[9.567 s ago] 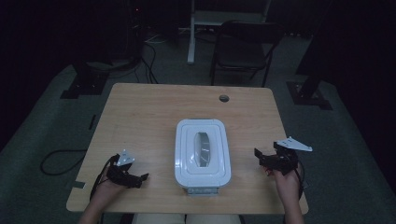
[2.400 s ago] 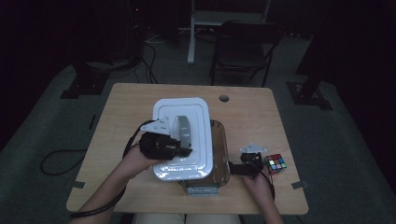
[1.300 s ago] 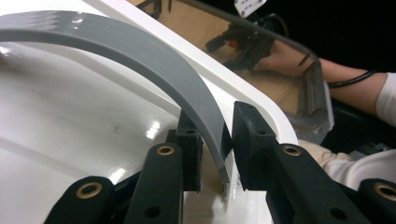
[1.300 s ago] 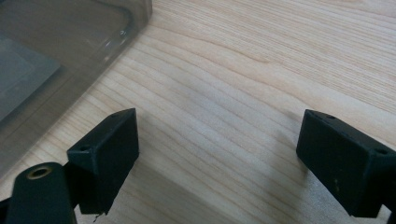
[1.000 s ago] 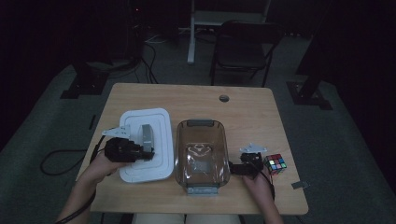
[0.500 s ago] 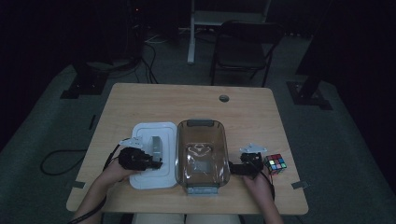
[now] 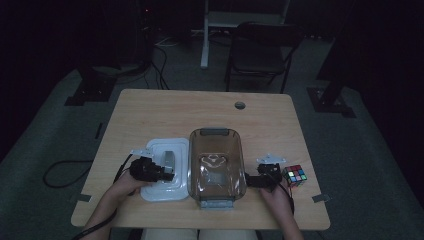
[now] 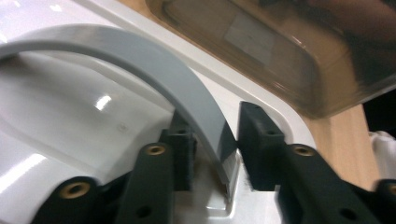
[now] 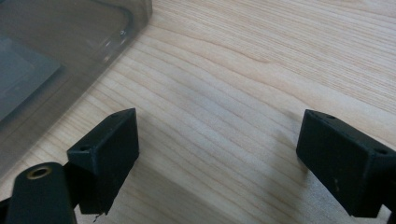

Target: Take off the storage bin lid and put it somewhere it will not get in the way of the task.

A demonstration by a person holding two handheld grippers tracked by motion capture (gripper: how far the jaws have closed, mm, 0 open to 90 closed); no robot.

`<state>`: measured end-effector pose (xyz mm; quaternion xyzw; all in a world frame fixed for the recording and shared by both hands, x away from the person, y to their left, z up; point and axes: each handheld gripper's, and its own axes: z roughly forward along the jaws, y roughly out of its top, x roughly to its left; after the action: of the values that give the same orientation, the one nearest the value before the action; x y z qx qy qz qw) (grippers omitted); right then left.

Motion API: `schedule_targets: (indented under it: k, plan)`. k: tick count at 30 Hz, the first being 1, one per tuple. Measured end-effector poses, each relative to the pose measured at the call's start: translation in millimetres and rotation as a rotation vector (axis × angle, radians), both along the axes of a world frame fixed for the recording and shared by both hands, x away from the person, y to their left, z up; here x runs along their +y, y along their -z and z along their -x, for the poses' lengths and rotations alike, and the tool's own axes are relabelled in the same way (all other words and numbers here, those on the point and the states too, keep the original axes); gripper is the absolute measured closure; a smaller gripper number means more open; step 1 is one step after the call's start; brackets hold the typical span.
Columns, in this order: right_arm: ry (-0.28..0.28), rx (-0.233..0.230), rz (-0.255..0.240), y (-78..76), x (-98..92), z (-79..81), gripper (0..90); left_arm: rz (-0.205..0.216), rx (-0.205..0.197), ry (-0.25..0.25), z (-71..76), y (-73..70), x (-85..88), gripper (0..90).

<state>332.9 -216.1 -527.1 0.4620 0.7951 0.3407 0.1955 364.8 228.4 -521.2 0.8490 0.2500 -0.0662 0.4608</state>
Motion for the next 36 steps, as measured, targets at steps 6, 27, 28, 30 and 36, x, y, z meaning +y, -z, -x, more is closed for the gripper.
schedule_targets:
  k: [6,27,28,30,36]
  plan:
    - [-0.001,-0.001,0.000,0.0,0.0,0.0,12.8,-0.008,-0.049,-0.054,2.7,-11.6,4.3,47.0]
    - [0.000,0.000,0.000,0.0,0.0,0.0,12.8,-0.186,-0.166,-0.337,16.0,-26.8,16.7,0.5]
    - [0.000,0.000,0.000,0.0,0.0,0.0,12.8,-0.190,-0.173,-0.354,17.2,-26.9,18.3,0.5]
    - [-0.001,0.000,0.001,0.0,-0.1,0.0,12.8,-0.179,-0.187,-0.392,19.3,-27.5,22.5,0.5]
    - [0.000,-0.001,0.000,0.0,0.0,0.0,12.8,-0.210,-0.233,-0.530,24.9,-32.6,36.4,0.6]
